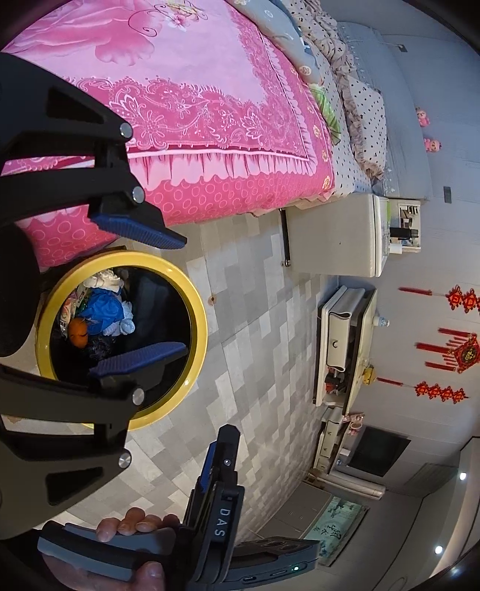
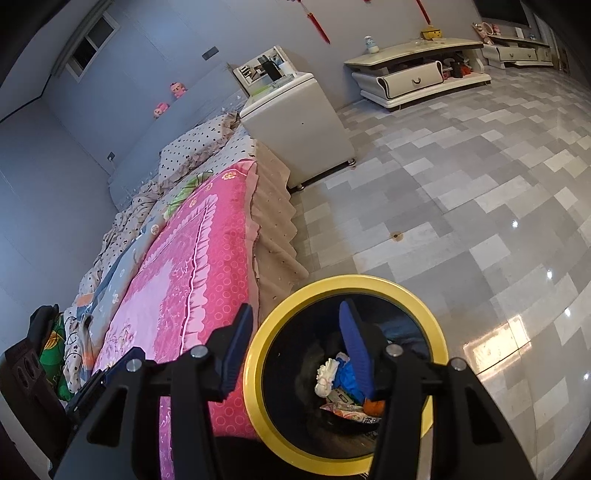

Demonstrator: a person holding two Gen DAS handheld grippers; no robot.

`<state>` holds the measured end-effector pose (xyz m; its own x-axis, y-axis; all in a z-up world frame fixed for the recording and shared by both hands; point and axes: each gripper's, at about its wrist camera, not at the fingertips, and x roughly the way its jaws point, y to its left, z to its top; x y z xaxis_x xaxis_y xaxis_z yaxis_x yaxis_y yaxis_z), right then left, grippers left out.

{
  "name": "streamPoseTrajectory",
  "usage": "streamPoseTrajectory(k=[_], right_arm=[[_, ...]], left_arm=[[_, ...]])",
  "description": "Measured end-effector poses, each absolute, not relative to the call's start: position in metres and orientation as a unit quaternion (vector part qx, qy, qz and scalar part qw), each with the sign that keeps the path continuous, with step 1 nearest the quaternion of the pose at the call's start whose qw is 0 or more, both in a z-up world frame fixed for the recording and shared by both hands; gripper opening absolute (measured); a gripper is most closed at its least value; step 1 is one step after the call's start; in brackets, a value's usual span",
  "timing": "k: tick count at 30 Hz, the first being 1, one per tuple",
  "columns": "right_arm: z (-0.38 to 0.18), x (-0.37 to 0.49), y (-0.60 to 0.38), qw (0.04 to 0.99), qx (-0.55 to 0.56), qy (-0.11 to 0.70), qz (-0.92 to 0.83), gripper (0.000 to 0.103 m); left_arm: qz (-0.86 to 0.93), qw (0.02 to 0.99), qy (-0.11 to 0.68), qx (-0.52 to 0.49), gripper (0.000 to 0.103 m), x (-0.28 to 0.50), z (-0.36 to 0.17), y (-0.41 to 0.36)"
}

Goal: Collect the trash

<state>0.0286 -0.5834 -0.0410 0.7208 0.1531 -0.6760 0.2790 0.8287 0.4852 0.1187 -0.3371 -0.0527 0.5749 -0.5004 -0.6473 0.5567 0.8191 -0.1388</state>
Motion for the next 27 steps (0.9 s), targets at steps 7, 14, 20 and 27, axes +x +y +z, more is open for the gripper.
streamPoseTrajectory(k=[7,14,20,27], right_arm=[[-0.032,0.035,-0.557,0.884,0.273,0.380,-0.015,0.047],[-0.022,0.049,-0.513,0.887,0.247,0.390,0.022,0.048],[-0.013,0.063,-0.468,0.889,0.218,0.398,0.055,0.049],[-0.004,0.077,-0.408,0.892,0.177,0.405,0.092,0.054]], left_arm=[[-0.269,0.900,0.342,0.025,0.050,0.120,-0.041,-0.301],[-0.233,0.914,0.331,0.005,0.050,0.120,-0.031,-0.250],[-0.201,0.925,0.321,-0.010,0.050,0.120,-0.023,-0.204],[-0.157,0.937,0.311,-0.025,0.050,0.117,-0.017,-0.146]])
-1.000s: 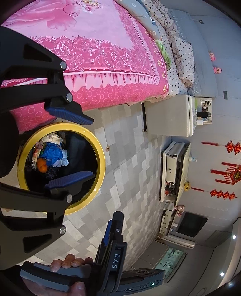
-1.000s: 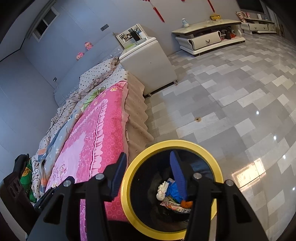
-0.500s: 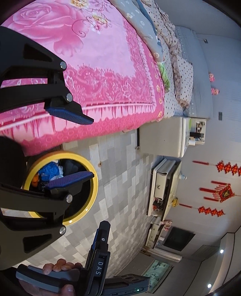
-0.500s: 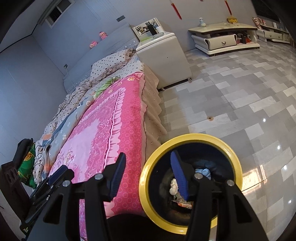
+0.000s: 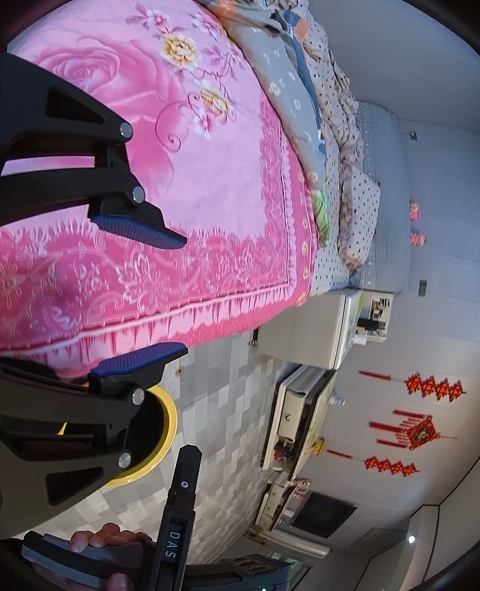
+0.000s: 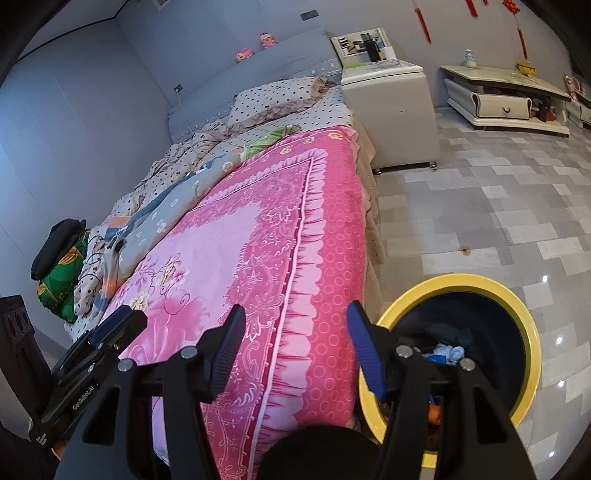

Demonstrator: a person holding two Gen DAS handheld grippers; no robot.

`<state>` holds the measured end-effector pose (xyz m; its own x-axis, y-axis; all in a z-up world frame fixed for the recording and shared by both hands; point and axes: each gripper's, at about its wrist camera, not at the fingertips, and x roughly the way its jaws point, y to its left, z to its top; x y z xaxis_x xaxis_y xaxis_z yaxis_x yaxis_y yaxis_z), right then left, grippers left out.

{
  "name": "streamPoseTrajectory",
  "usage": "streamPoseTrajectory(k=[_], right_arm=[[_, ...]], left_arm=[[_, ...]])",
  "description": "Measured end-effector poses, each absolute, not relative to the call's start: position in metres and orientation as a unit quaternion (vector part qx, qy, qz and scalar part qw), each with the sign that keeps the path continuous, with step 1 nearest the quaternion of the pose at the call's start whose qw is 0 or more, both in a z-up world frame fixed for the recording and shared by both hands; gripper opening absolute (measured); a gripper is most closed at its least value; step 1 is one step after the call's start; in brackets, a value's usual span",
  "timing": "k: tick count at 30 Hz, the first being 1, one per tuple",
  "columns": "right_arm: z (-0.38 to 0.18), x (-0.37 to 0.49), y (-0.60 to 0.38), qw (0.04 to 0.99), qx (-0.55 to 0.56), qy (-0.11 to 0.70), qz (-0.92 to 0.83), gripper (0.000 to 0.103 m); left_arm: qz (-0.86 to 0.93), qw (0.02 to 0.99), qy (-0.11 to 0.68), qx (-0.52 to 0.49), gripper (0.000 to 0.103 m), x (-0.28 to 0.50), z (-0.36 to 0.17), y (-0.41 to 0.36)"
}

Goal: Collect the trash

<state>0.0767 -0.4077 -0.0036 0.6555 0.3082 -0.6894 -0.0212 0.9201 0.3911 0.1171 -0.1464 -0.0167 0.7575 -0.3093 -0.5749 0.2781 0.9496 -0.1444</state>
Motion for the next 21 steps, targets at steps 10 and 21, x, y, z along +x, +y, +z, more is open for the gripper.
streamPoseTrajectory(k=[10,21], right_arm=[[0.005,0.090,-0.328,0.892,0.139,0.405,0.146,0.054],[-0.003,0.087,-0.277,0.907,0.105,0.384,0.139,0.073]], left_arm=[[-0.088,0.951,0.295,-0.045,0.055,0.103,-0.011,-0.065],[-0.037,0.959,0.273,-0.059,0.073,0.081,-0.013,-0.013]])
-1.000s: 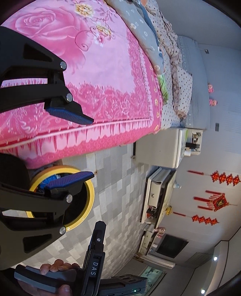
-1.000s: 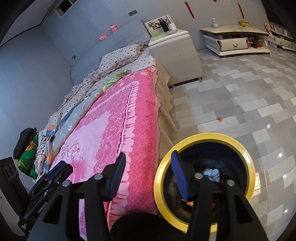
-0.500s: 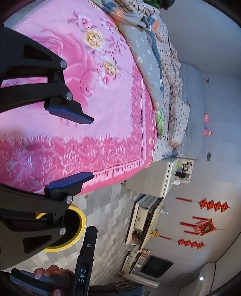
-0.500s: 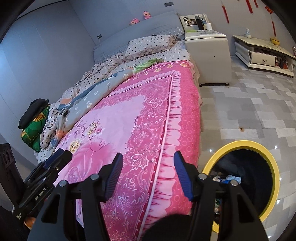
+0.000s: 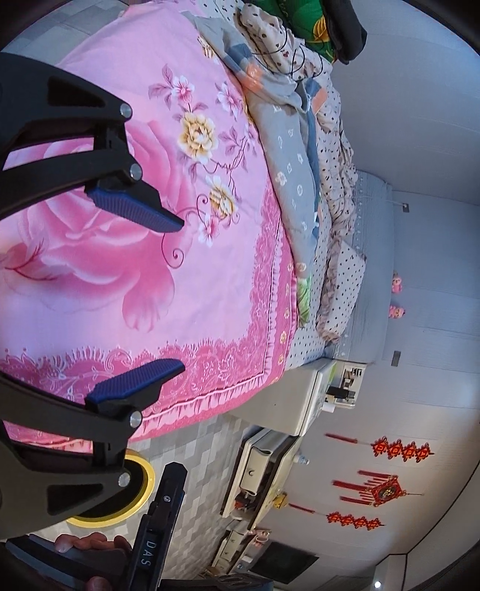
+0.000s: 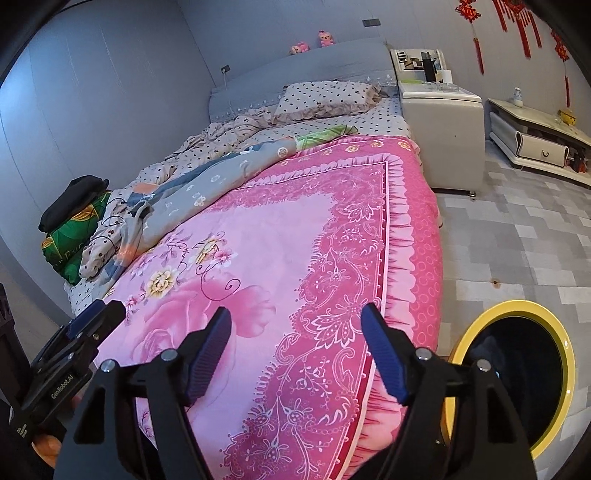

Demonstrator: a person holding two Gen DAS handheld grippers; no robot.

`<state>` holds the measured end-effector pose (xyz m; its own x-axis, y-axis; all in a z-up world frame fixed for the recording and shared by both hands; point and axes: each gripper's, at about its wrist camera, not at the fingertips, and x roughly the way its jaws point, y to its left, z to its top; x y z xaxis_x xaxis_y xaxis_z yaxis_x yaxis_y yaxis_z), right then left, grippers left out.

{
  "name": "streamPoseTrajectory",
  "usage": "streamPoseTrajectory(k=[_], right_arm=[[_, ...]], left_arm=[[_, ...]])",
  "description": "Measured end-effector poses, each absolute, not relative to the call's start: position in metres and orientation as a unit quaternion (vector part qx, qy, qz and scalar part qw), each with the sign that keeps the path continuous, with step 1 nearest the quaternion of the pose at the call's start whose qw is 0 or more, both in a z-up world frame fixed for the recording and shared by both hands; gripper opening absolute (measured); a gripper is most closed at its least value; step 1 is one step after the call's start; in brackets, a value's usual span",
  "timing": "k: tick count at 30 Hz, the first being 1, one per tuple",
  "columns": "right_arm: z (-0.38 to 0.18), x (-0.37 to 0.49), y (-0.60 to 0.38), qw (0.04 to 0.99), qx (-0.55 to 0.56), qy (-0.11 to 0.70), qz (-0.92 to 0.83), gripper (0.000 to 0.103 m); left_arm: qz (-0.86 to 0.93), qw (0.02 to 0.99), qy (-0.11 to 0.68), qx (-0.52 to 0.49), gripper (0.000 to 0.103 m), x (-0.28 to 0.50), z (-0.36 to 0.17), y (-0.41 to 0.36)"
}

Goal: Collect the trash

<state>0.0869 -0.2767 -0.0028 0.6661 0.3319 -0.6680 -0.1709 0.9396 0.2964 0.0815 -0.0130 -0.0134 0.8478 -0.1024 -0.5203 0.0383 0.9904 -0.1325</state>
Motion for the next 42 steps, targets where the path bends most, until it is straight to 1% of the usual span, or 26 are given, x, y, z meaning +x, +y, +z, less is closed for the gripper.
streamPoseTrajectory(k=[1,3,5,6,7,12,17,25,33,42], right_arm=[[-0.005,0.086,-0.274,0.908,0.102,0.383,0.137,0.077],[-0.009,0.084,-0.271,0.911,0.101,0.377,0.132,0.082],[-0.012,0.080,-0.267,0.917,0.096,0.366,0.126,0.086],[-0.013,0.079,-0.266,0.920,0.095,0.360,0.120,0.091],[-0.014,0.077,-0.265,0.924,0.097,0.351,0.115,0.094],[-0.020,0.068,-0.260,0.944,0.080,0.312,0.074,0.095],[-0.029,0.064,-0.257,0.955,0.065,0.285,0.046,0.095],[-0.036,0.055,-0.255,0.968,0.055,0.243,0.028,0.095],[-0.039,0.051,-0.258,0.971,0.054,0.231,0.013,0.095],[-0.044,0.049,-0.257,0.968,0.061,0.241,0.019,0.095]], left_arm=[[-0.030,0.961,0.269,-0.058,0.078,0.079,-0.015,-0.010],[-0.021,0.964,0.259,-0.061,0.084,0.073,-0.017,-0.005],[-0.013,0.966,0.251,-0.061,0.086,0.068,-0.020,0.000],[-0.010,0.967,0.247,-0.061,0.088,0.066,-0.021,0.002],[-0.005,0.968,0.244,-0.060,0.091,0.065,-0.022,0.003],[0.004,0.968,0.240,-0.076,0.094,0.060,-0.031,0.011],[0.017,0.970,0.232,-0.074,0.094,0.054,-0.039,0.011],[0.035,0.979,0.193,-0.054,0.094,0.037,-0.035,0.006],[0.033,0.981,0.185,-0.056,0.095,0.032,-0.033,0.006],[0.026,0.980,0.189,-0.061,0.095,0.031,-0.036,0.006]])
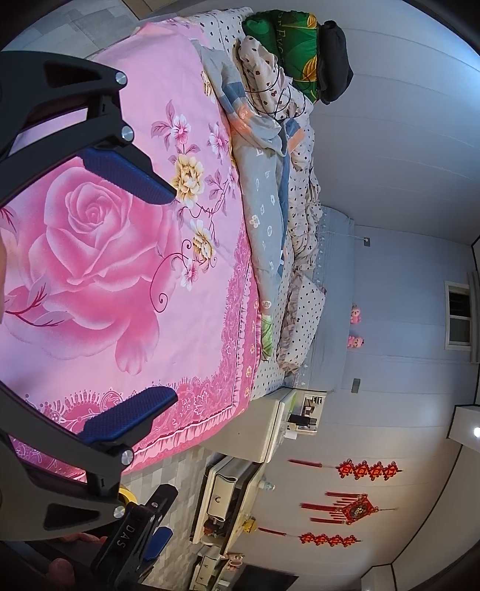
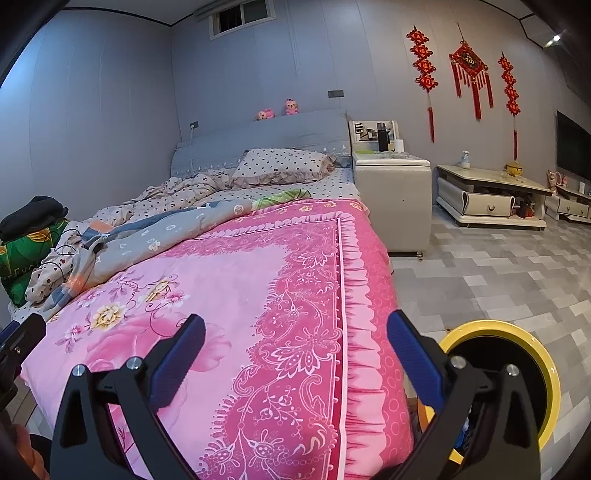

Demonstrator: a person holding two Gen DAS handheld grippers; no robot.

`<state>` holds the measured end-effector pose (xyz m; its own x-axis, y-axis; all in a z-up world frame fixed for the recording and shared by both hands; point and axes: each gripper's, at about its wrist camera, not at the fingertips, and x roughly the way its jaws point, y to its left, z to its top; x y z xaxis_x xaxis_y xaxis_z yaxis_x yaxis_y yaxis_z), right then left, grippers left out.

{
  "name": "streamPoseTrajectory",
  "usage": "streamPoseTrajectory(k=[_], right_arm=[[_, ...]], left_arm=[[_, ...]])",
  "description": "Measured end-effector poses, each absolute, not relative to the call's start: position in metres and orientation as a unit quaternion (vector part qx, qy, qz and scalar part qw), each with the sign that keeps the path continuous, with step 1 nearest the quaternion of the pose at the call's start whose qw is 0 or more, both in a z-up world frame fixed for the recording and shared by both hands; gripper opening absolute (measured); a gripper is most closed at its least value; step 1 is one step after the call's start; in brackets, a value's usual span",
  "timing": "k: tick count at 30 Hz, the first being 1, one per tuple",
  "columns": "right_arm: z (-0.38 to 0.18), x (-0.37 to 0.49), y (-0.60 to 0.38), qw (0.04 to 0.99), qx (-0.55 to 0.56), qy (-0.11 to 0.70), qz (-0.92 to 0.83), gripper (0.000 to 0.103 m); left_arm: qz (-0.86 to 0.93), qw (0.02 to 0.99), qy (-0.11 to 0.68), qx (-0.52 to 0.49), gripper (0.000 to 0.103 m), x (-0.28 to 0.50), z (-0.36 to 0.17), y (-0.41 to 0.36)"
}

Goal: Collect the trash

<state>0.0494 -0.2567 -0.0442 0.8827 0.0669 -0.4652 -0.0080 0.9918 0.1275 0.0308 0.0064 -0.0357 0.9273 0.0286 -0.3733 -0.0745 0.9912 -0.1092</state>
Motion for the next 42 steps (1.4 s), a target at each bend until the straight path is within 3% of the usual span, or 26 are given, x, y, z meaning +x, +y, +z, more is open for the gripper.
streamPoseTrajectory(k=[42], right_arm=[[-0.060,0.058,-0.260,0.965,0.064,0.254,0.005,0.095]], left_arm=[[0.013,0.980,0.188,-0.063,0.094,0.035,-0.043,0.008]])
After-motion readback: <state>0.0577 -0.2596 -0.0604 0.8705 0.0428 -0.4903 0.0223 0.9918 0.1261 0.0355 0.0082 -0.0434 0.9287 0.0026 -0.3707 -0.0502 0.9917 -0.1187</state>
